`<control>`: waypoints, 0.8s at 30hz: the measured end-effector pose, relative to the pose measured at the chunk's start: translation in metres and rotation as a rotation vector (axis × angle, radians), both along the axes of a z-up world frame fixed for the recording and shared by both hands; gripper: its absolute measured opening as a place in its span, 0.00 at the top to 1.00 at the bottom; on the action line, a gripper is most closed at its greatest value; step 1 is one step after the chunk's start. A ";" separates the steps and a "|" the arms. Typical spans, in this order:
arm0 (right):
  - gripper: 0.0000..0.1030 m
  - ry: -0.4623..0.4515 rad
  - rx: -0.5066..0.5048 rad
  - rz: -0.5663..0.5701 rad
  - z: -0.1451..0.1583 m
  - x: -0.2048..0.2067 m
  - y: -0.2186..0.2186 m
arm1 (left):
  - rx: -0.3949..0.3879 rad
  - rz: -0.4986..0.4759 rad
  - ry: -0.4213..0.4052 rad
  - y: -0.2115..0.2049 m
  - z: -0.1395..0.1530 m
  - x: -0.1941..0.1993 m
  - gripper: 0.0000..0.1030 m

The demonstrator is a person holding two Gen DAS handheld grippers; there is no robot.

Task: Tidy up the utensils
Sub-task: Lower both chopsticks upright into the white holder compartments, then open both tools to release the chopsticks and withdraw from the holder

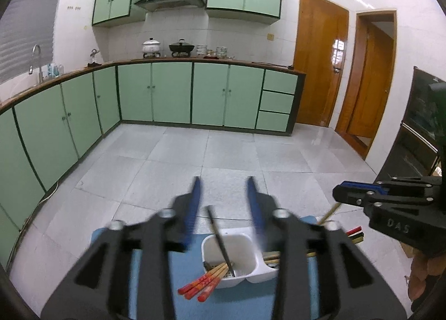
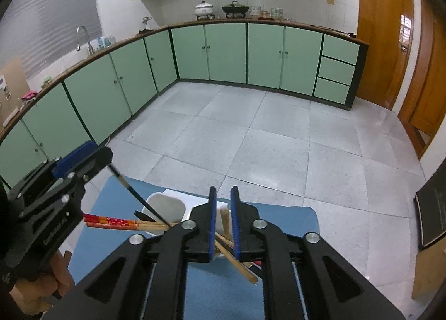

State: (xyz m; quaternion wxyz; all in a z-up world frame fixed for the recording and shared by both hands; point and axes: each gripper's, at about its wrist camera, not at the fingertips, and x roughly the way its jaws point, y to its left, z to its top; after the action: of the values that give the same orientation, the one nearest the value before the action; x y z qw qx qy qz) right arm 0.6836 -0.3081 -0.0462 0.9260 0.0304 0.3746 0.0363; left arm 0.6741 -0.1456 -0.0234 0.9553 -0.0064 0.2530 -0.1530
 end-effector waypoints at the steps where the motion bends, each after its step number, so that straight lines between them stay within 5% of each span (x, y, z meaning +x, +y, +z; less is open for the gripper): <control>1: 0.86 -0.008 0.000 -0.001 0.002 -0.002 0.000 | 0.000 0.005 -0.004 0.002 0.003 -0.001 0.57; 8: 0.80 -0.055 0.004 -0.018 0.014 -0.027 -0.006 | 0.023 0.033 -0.019 0.018 0.025 -0.013 0.47; 19: 0.27 -0.187 0.010 -0.075 0.032 -0.105 -0.005 | 0.027 0.075 0.018 0.058 0.041 -0.070 0.21; 24: 0.14 -0.240 0.022 -0.088 0.027 -0.162 -0.003 | 0.050 0.049 0.004 0.078 0.034 -0.124 0.13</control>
State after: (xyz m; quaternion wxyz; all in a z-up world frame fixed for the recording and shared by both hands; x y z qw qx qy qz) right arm 0.5219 -0.3106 -0.0193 0.9644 0.0526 0.2590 0.0031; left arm 0.5503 -0.0672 0.0110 0.9581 0.0109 0.2584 -0.1231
